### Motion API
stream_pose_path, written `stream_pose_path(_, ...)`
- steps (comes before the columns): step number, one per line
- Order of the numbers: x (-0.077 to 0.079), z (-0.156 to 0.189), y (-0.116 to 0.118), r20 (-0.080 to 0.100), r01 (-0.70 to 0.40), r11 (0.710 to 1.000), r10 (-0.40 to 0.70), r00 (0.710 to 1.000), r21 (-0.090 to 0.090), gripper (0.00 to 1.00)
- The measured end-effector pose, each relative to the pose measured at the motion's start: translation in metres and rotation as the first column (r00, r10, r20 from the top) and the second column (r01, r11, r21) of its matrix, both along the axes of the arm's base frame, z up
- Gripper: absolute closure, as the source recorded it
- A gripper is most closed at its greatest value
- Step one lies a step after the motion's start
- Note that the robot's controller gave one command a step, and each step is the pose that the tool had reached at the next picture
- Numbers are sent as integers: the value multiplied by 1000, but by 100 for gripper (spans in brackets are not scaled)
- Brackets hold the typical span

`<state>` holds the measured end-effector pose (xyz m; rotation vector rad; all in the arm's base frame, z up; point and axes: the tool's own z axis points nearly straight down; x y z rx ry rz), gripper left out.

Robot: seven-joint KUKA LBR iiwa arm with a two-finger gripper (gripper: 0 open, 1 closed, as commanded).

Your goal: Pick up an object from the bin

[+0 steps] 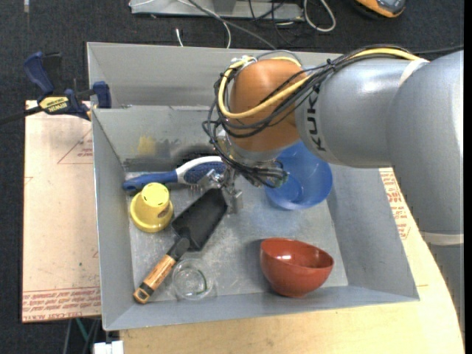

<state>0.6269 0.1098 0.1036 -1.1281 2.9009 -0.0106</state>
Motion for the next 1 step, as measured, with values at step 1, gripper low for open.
stream_pose_path(1,3,91,1,-1,15,1000,-15,1000,2,100)
